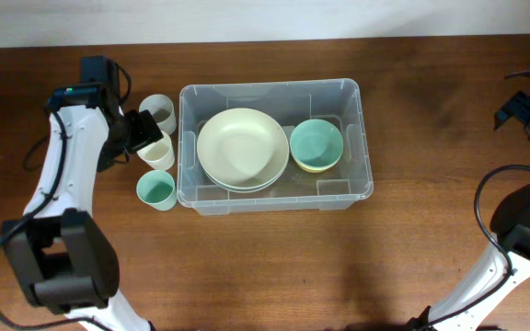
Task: Pack container
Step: 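Grasp the rim of the cream cup with the left gripper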
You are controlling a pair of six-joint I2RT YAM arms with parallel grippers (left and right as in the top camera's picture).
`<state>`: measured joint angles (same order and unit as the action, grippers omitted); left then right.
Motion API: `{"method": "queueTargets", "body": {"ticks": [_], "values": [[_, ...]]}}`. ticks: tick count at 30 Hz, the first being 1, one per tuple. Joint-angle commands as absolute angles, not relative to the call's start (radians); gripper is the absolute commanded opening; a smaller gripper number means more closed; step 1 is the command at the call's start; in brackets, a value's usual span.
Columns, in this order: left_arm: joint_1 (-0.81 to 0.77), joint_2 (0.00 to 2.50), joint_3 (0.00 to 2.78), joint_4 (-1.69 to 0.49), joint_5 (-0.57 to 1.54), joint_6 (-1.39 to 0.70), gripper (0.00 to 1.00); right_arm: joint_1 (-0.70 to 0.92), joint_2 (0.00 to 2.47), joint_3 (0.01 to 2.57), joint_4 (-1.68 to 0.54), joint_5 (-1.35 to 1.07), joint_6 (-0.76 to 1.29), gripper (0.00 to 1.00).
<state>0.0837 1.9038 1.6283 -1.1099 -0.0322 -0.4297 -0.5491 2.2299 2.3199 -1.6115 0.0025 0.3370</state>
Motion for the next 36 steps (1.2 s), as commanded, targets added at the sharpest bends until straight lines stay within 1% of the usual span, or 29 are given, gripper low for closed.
{"method": "queueTargets", "body": {"ticks": [1, 7, 10, 11, 12, 16, 19, 27, 33, 34, 35, 36], "values": [[0.086, 1.956, 1.619, -1.110, -0.020, -0.414, 0.96, -0.550, 2.199, 2.316, -1.611, 0.004, 0.341, 0.99], [0.086, 1.996, 1.619, -1.095, -0.021, -0.413, 0.95, -0.550, 2.199, 2.316, -1.611, 0.004, 0.341, 0.99], [0.086, 1.999, 1.619, -1.085, -0.021, -0.408, 0.89, -0.550, 2.199, 2.316, -1.611, 0.004, 0.341, 0.99], [0.086, 1.999, 1.619, -1.080, -0.021, -0.398, 0.84, -0.550, 2.199, 2.316, -1.611, 0.004, 0.341, 0.99], [0.086, 2.000, 1.619, -1.076, -0.021, -0.393, 0.82, -0.550, 2.199, 2.316, -1.611, 0.004, 0.341, 0.99], [0.086, 2.008, 1.619, -1.062, -0.021, -0.391, 0.80, -0.550, 2.199, 2.316, -1.611, 0.004, 0.341, 0.99], [0.086, 2.029, 1.619, -1.062, -0.010, -0.391, 0.74, -0.550, 2.199, 2.316, -1.611, 0.004, 0.341, 0.99], [0.086, 2.073, 1.619, -1.038, 0.012, -0.391, 0.74, -0.550, 2.199, 2.316, -1.611, 0.004, 0.341, 0.99], [0.086, 2.073, 1.619, -1.011, 0.012, -0.390, 0.72, -0.550, 2.199, 2.316, -1.611, 0.004, 0.341, 0.99], [0.086, 2.073, 1.619, -1.010, 0.012, -0.390, 0.69, -0.550, 2.199, 2.316, -1.611, 0.004, 0.341, 0.99], [0.086, 2.073, 1.619, -1.010, 0.012, -0.390, 0.61, -0.550, 2.199, 2.316, -1.611, 0.004, 0.341, 0.99], [0.086, 2.073, 1.619, -1.010, 0.012, -0.390, 0.55, -0.550, 2.199, 2.316, -1.611, 0.004, 0.341, 0.99]]}}
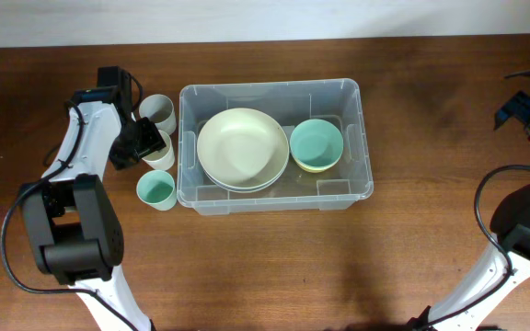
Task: Pack container
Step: 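Grasp the rim of the cream cup with the left gripper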
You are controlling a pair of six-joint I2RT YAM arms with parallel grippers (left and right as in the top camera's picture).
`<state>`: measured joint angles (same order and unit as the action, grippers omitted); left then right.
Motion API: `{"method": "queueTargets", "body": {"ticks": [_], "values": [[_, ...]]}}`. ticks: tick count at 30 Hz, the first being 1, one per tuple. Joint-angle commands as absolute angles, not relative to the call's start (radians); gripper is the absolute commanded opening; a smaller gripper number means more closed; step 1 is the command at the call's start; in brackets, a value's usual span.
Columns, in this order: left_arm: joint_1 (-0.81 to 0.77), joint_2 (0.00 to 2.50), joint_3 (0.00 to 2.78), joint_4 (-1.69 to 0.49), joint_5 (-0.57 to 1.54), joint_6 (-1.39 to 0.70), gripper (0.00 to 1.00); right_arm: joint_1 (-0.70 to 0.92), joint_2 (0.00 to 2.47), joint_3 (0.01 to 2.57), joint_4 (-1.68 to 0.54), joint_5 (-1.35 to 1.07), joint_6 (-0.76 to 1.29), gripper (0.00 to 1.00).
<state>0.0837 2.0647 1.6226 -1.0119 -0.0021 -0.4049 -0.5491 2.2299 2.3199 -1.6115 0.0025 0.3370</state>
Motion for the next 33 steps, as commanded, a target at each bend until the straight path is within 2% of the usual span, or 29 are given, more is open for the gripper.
{"method": "queueTargets", "body": {"ticks": [1, 20, 23, 33], "values": [[0.086, 2.073, 1.619, -1.011, 0.012, -0.390, 0.51, -0.550, 2.199, 2.316, -1.611, 0.004, 0.341, 0.99], [0.086, 2.064, 1.636, -1.033, -0.046, -0.387, 0.43, -0.550, 2.199, 2.316, -1.611, 0.004, 0.341, 0.99], [0.088, 2.064, 1.656, -1.034, -0.052, -0.387, 0.37, -0.550, 2.199, 2.316, -1.611, 0.004, 0.341, 0.99], [0.088, 2.064, 1.703, -1.057, -0.052, -0.387, 0.26, -0.550, 2.199, 2.316, -1.611, 0.004, 0.341, 0.99]]}}
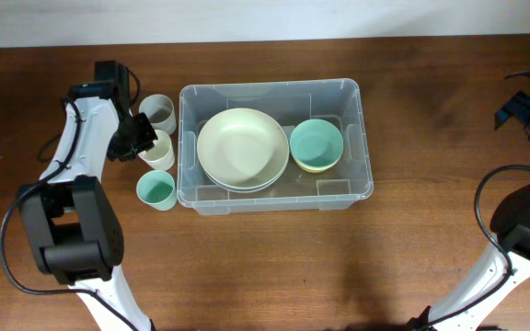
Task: Pack container
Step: 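Grasp the rim of the cream cup with the left gripper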
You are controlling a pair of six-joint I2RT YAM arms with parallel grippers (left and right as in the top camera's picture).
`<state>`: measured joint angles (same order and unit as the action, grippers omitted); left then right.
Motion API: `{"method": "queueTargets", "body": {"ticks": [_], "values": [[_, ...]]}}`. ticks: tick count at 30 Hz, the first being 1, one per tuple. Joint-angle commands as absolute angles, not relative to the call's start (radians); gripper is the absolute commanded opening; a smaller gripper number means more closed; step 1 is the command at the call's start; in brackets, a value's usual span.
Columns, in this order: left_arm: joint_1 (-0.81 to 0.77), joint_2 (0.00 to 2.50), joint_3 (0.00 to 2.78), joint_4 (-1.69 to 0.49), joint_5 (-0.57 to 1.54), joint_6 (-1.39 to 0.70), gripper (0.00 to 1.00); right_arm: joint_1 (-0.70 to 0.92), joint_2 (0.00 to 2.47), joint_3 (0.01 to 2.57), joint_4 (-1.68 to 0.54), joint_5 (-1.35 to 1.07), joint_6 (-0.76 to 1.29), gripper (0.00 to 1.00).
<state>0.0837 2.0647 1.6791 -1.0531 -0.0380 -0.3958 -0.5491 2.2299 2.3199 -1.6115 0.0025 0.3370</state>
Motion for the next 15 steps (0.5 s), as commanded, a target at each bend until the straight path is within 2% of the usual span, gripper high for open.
{"method": "queueTargets", "body": {"ticks": [1, 5, 10, 15], "values": [[0.088, 2.064, 1.703, -1.059, -0.052, -0.387, 0.25, -0.550, 2.199, 2.316, -1.611, 0.004, 0.341, 0.99], [0.088, 2.064, 1.703, -1.066, -0.052, -0.387, 0.17, -0.550, 2.199, 2.316, -1.611, 0.004, 0.341, 0.99], [0.088, 2.064, 1.703, -1.068, -0.052, -0.387, 0.01, -0.550, 2.199, 2.316, -1.611, 0.004, 0.341, 0.99], [0.088, 2.064, 1.712, -1.079, -0.052, -0.387, 0.01, -0.550, 2.199, 2.316, -1.611, 0.004, 0.341, 0.99]]}}
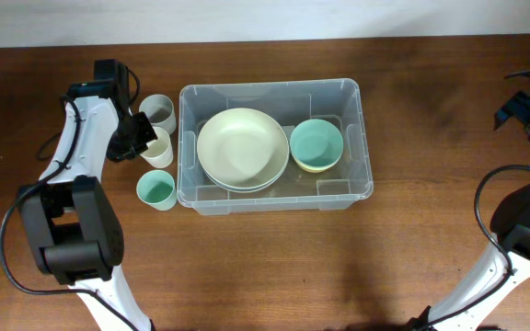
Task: Pack container
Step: 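Grasp the rim of the cream cup with the left gripper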
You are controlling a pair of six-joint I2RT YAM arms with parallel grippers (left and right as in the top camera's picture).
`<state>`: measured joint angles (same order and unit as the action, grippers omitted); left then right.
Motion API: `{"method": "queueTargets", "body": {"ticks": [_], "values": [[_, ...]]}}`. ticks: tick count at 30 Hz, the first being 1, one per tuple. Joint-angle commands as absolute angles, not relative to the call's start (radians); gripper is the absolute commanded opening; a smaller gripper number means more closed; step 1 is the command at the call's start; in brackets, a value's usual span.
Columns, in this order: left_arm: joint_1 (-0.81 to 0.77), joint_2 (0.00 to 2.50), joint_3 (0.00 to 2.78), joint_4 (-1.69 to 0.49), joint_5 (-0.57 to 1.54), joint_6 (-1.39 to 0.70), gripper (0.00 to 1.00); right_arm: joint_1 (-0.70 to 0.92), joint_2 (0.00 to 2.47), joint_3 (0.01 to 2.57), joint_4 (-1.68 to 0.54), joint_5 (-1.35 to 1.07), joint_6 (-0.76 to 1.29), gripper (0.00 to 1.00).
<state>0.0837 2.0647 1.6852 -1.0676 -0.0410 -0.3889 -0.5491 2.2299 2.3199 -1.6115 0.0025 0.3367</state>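
Observation:
A clear plastic container [274, 188] sits mid-table. It holds stacked cream plates [242, 147] and a teal bowl [316, 143] nested in a yellow one. Left of it stand three cups: a grey cup [160, 112], a cream cup [160, 153] and a teal cup [156, 190]. My left gripper [140, 138] points down at the cream cup's left rim, between it and the grey cup. Its dark fingers hide how wide they stand and whether they grip the rim. My right gripper [521, 105] rests far right, away from everything.
The container's left wall is right beside the cups. Dark cables hang at the left arm [81, 138] and at the right arm [523, 221] near the table's right edge. Bare brown tabletop lies in front of the container.
Nothing clear has changed. My left gripper stays at the cream cup's left rim, and the cups and right arm are where they were.
My left gripper first hovered over the cream cup, its arm reaching in from lower left. Then the arm had swung up along the table's left side, with the gripper just left of the cup. It then settled at the cup's rim and stays there now.

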Motion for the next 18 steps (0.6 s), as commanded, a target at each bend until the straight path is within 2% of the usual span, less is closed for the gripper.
{"method": "queueTargets", "body": {"ticks": [1, 18], "values": [[0.088, 2.064, 1.718, -1.085, -0.052, -0.387, 0.01, -0.550, 2.199, 2.316, -1.611, 0.004, 0.341, 0.99], [0.088, 2.045, 1.877, -1.270, -0.102, -0.387, 0.01, -0.550, 2.199, 2.316, -1.611, 0.004, 0.341, 0.99]]}}
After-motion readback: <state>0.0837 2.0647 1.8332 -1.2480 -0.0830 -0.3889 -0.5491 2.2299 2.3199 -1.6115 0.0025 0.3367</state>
